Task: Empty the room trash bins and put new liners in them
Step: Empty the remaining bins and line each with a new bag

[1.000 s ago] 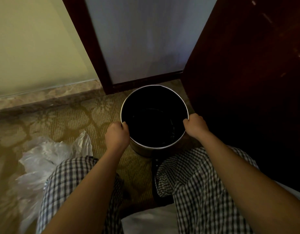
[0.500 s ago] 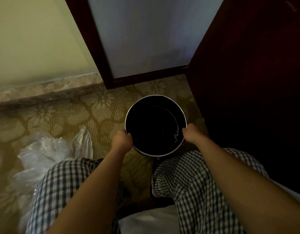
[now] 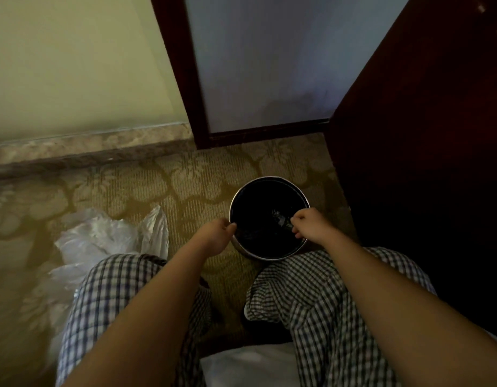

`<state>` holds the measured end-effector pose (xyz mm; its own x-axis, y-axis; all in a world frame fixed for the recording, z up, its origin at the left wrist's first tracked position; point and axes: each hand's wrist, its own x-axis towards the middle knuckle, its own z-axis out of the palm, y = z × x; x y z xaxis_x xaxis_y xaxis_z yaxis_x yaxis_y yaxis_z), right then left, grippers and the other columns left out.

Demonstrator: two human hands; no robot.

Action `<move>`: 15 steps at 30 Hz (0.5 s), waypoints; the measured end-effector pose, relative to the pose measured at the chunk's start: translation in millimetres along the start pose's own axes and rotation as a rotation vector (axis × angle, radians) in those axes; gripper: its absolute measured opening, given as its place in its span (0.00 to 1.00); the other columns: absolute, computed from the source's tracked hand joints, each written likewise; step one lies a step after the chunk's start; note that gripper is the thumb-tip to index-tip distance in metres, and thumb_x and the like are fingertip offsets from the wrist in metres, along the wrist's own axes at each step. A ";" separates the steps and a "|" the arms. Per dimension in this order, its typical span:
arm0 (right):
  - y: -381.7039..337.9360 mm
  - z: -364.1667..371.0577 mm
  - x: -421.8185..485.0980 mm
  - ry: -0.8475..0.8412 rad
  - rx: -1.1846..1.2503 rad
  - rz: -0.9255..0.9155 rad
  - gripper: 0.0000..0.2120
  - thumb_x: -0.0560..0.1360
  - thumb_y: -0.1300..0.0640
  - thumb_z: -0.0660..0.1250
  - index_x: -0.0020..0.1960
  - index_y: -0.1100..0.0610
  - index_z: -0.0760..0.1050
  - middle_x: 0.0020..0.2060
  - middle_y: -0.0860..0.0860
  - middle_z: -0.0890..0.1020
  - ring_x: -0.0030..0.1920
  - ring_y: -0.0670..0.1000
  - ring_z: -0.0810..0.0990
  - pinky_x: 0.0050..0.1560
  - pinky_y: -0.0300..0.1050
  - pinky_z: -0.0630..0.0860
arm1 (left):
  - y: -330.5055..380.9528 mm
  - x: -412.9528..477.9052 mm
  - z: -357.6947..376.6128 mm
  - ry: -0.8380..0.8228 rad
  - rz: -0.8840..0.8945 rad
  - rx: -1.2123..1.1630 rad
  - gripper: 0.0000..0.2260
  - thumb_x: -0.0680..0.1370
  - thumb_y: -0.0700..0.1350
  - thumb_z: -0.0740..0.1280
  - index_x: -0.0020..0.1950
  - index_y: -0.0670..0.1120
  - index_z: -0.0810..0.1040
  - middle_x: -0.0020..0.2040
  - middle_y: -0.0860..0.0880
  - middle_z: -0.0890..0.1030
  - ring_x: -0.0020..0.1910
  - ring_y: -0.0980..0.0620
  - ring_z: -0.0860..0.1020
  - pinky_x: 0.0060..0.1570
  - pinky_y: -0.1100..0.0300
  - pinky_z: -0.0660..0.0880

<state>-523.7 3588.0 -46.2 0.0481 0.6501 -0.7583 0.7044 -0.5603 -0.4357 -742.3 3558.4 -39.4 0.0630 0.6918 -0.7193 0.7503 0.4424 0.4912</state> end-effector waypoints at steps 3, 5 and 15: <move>-25.3 3.9 -26.6 -0.036 -0.067 -0.082 0.15 0.81 0.57 0.58 0.58 0.68 0.75 0.49 0.61 0.81 0.49 0.58 0.80 0.55 0.51 0.75 | -2.7 -22.2 -14.3 -0.017 0.027 0.068 0.19 0.83 0.50 0.54 0.68 0.41 0.70 0.65 0.41 0.75 0.63 0.44 0.73 0.59 0.55 0.69; -47.4 8.1 -48.3 -0.053 -0.110 -0.141 0.16 0.81 0.56 0.58 0.59 0.67 0.75 0.52 0.62 0.81 0.52 0.59 0.80 0.57 0.52 0.75 | -3.7 -43.0 -26.5 0.001 0.041 0.104 0.20 0.83 0.51 0.54 0.68 0.40 0.70 0.65 0.41 0.74 0.63 0.44 0.73 0.59 0.54 0.70; -151.8 38.8 -162.8 -0.008 -0.359 -0.499 0.16 0.79 0.53 0.60 0.51 0.65 0.77 0.48 0.60 0.82 0.49 0.59 0.80 0.55 0.52 0.76 | -26.5 -161.9 -93.2 0.247 0.063 0.193 0.19 0.83 0.52 0.54 0.65 0.41 0.73 0.62 0.41 0.76 0.60 0.44 0.75 0.55 0.54 0.70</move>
<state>-665.9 3547.3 124.6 -0.3536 0.7846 -0.5093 0.8352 0.0196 -0.5496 -833.7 3487.8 109.9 -0.0308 0.8425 -0.5379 0.8624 0.2944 0.4117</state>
